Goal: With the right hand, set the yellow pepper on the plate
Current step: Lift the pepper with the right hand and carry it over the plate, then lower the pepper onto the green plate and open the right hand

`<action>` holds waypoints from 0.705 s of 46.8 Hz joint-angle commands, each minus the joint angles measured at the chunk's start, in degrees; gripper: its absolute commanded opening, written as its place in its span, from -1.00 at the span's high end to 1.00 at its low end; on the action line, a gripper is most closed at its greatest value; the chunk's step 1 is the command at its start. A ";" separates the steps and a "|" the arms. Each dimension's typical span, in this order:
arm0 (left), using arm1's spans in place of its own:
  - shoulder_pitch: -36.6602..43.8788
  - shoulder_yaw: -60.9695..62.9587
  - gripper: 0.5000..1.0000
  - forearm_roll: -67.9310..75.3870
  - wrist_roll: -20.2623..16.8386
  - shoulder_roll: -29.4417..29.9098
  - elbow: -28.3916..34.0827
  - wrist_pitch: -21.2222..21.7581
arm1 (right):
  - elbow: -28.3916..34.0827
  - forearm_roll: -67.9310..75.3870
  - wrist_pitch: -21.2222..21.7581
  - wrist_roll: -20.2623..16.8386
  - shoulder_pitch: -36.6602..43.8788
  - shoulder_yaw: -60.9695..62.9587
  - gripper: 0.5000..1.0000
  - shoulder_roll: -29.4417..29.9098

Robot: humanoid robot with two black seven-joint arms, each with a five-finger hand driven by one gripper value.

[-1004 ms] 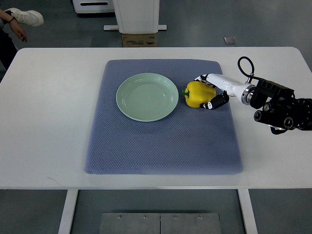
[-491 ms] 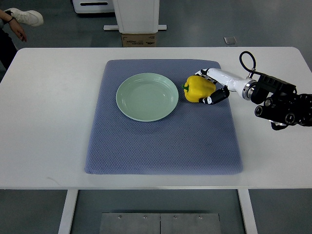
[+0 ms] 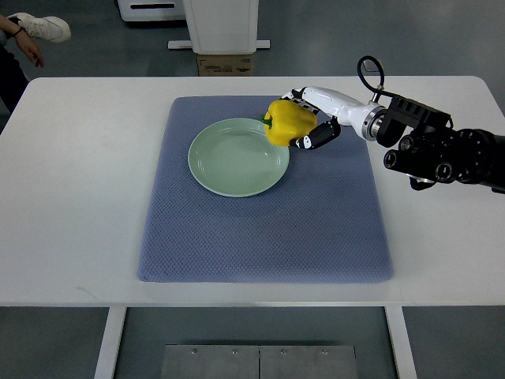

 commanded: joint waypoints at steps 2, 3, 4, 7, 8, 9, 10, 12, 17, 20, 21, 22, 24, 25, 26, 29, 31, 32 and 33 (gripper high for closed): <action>-0.01 0.00 -1.00 0.00 0.00 0.00 0.03 -0.06 | -0.09 0.80 -0.01 -0.31 -0.07 -0.02 1.00 1.61; -0.01 0.00 -1.00 0.00 0.00 0.00 0.03 -0.06 | -0.09 0.88 -0.01 -0.31 -0.07 -0.02 1.00 2.04; -0.01 0.00 -1.00 0.00 0.00 0.00 0.03 -0.06 | -0.09 0.89 -0.01 -0.31 -0.07 -0.02 1.00 2.57; -0.01 0.00 -1.00 0.00 0.00 0.00 0.03 0.03 | -0.09 0.89 -0.01 -0.39 -0.16 -0.02 1.00 3.72; -0.01 0.00 -1.00 0.00 0.00 0.00 0.03 -0.05 | -0.09 0.97 -0.01 -0.39 -0.16 -0.02 1.00 4.07; -0.01 0.00 -1.00 0.00 0.00 0.00 0.03 -0.06 | -0.09 0.97 -0.01 -0.39 -0.24 -0.02 1.00 4.42; -0.01 0.00 -1.00 0.00 0.00 0.00 -0.06 -0.06 | -0.09 1.06 -0.01 -0.39 -0.24 -0.02 1.00 4.77; -0.01 0.00 -1.00 0.00 0.00 0.00 0.03 -0.06 | -0.09 1.24 -0.09 -0.39 -0.33 -0.02 1.00 5.47; -0.01 0.00 -1.00 0.00 0.00 0.00 0.03 -0.05 | -0.09 2.55 -0.09 -0.39 -0.60 0.07 1.00 6.62; -0.01 0.00 -1.00 0.00 0.00 0.00 0.03 -0.06 | -0.09 3.34 -0.09 -0.39 -0.77 0.07 1.00 7.23; -0.01 0.00 -1.00 0.00 0.00 0.00 -0.06 -0.06 | -0.09 3.43 -0.09 -0.39 -0.77 0.07 1.00 7.41; -0.01 0.00 -1.00 0.00 0.00 0.00 0.03 -0.06 | -0.09 3.43 -0.09 -0.39 -0.86 0.07 1.00 7.58; -0.01 0.00 -1.00 0.00 0.00 0.00 0.03 -0.06 | -0.18 3.52 -0.09 -0.48 -0.95 0.07 1.00 7.76; -0.01 0.00 -1.00 0.00 0.00 0.00 0.03 -0.06 | -0.09 3.52 -0.18 -0.48 -1.04 0.07 1.00 7.94; 0.07 0.00 -1.00 0.00 0.00 0.00 0.03 -0.06 | -0.09 3.52 -0.18 -0.57 -1.12 0.07 1.00 8.02; -0.01 0.00 -1.00 0.00 0.00 0.00 0.03 -0.06 | -0.18 3.61 -0.36 -1.36 -1.47 0.16 0.99 8.38; -0.01 0.00 -1.00 0.00 0.00 0.00 0.03 -0.05 | -0.18 3.52 -0.53 -1.80 -1.74 0.51 0.70 8.47; -0.01 0.00 -1.00 0.00 0.00 0.00 0.03 0.03 | -0.18 3.52 -0.62 -1.80 -1.83 0.86 0.53 8.47; -0.01 0.00 -1.00 0.00 0.00 0.00 0.03 -0.05 | -0.18 3.52 -0.62 -1.80 -2.00 1.38 0.33 8.47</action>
